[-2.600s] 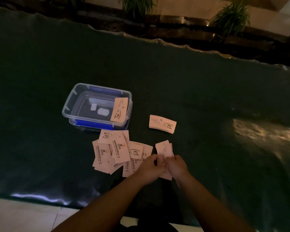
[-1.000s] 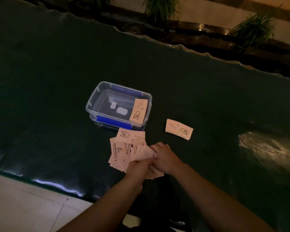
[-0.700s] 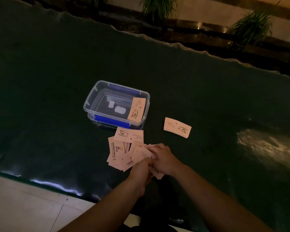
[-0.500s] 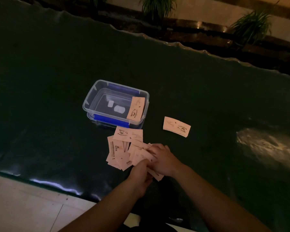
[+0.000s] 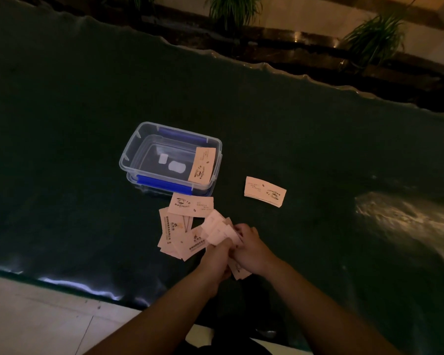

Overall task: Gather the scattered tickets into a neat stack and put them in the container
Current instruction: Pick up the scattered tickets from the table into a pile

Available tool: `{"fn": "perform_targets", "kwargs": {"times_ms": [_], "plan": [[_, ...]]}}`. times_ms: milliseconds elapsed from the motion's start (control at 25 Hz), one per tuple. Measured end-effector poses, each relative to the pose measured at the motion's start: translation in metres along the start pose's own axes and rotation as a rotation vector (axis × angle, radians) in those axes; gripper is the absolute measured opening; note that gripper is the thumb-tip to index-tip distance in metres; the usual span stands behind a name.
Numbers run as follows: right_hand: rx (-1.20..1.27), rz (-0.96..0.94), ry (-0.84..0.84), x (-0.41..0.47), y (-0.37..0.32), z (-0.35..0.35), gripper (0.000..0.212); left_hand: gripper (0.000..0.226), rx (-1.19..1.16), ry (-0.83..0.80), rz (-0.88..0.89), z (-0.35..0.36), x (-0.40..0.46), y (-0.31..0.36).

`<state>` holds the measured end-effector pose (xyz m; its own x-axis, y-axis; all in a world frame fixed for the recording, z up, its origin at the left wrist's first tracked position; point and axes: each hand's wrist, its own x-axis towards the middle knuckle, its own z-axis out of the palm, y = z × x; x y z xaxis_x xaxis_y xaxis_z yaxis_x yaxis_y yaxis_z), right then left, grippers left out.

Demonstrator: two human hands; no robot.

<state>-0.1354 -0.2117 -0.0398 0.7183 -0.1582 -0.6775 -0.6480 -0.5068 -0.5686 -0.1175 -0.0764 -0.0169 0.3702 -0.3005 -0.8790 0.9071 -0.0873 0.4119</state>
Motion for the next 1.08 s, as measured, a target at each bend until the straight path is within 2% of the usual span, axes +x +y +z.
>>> {"fn": "perform_targets", "kwargs": {"times_ms": [240, 320, 400, 440, 520, 640, 840, 960, 1080], "plan": [[0.353, 0.23, 0.086, -0.012, 0.028, -0.017, 0.057, 0.024, 0.412, -0.113, 0.058, 0.002, 0.001, -0.001], [0.467, 0.289, 0.12, -0.018, 0.041, -0.023, 0.057, 0.014, 0.524, -0.033, 0.138, -0.003, 0.001, -0.004], [0.562, 0.316, 0.136, -0.023, 0.051, -0.026, 0.058, 0.011, 0.592, 0.139, 0.208, -0.011, 0.003, -0.008], [0.591, 0.312, 0.143, -0.024, 0.054, -0.026, 0.058, 0.014, 0.588, 0.206, 0.229, -0.015, 0.003, -0.009], [0.617, 0.279, 0.149, -0.024, 0.051, -0.027, 0.057, 0.037, 0.507, 0.282, 0.234, -0.021, 0.002, -0.009], [0.545, 0.199, 0.115, -0.019, 0.036, -0.028, 0.049, 0.053, 0.426, 0.312, 0.219, -0.026, 0.001, -0.009], [0.264, 0.102, 0.046, -0.006, 0.011, -0.024, 0.05, 0.052, 0.456, 0.329, 0.224, -0.029, 0.005, -0.01], [0.144, 0.138, 0.061, -0.003, 0.007, -0.02, 0.051, 0.051, 0.479, 0.311, 0.216, -0.033, 0.007, -0.01], [0.15, 0.194, 0.087, -0.003, 0.007, -0.013, 0.029, 0.05, 0.517, 0.286, 0.218, -0.032, 0.006, -0.009]]}}
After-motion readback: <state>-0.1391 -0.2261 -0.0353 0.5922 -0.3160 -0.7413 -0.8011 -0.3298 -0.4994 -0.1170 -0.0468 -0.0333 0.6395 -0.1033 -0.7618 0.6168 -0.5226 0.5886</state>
